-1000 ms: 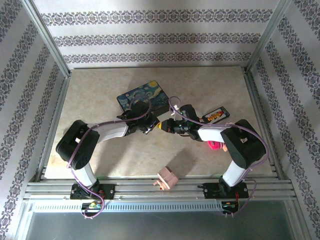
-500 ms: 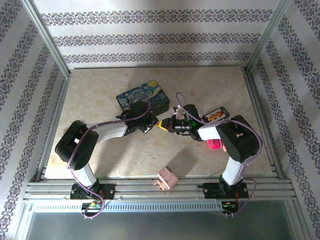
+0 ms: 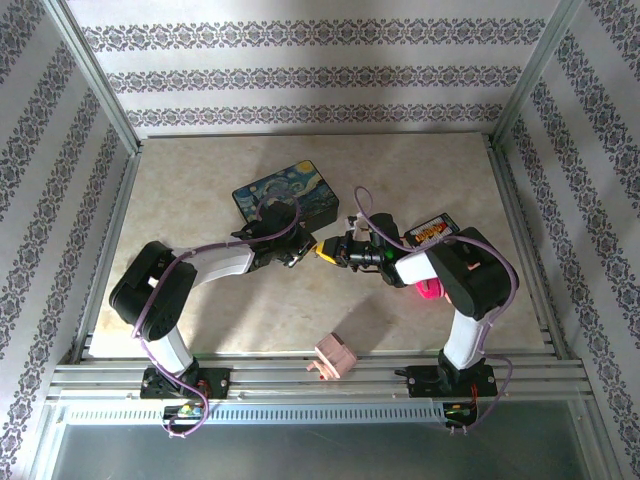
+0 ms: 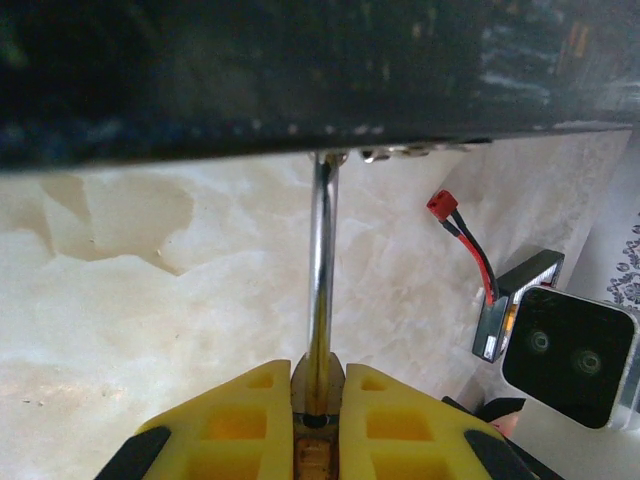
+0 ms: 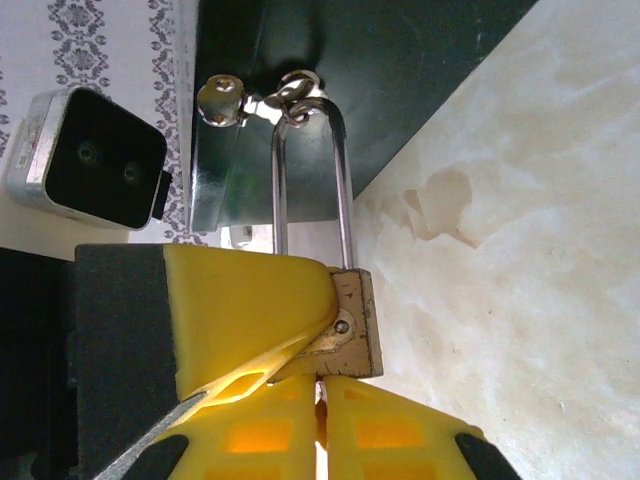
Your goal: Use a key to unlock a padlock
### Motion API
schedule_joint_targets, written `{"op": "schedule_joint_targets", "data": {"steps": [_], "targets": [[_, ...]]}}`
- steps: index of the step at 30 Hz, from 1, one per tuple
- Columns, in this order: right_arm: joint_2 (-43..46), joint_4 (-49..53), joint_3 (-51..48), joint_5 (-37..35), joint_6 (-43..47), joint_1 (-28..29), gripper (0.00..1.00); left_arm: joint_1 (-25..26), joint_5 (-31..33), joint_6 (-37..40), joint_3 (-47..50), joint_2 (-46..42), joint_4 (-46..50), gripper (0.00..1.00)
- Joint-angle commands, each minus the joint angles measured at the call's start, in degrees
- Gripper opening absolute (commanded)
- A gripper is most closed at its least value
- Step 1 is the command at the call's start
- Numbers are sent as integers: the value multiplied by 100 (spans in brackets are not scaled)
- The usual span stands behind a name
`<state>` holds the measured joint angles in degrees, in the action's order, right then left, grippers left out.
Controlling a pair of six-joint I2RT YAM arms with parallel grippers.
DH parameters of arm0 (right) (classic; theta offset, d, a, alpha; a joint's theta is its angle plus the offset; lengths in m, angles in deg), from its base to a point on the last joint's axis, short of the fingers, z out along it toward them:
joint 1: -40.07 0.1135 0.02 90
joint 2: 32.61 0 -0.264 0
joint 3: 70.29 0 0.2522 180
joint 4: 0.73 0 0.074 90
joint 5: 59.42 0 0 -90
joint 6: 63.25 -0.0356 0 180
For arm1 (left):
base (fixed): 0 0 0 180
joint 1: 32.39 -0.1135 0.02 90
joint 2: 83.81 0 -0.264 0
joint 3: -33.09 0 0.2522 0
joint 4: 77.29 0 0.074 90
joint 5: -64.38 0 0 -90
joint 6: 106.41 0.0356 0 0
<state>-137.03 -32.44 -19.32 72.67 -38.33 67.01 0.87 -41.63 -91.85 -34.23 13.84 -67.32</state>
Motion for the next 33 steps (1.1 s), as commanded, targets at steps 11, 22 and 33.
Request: {"op": "schedule_joint_targets", "data": {"steps": [11, 22, 33], "targets": [[482, 900, 40, -1250, 995, 108, 16, 102, -567, -39, -19, -439, -47, 0], [1336, 1920, -39, -2050, 1818, 338, 18, 98, -466, -64, 16, -466, 52, 0], [2528, 4252, 324, -3967, 3616, 1256, 21, 102, -443, -172, 94, -464, 1, 0]]}}
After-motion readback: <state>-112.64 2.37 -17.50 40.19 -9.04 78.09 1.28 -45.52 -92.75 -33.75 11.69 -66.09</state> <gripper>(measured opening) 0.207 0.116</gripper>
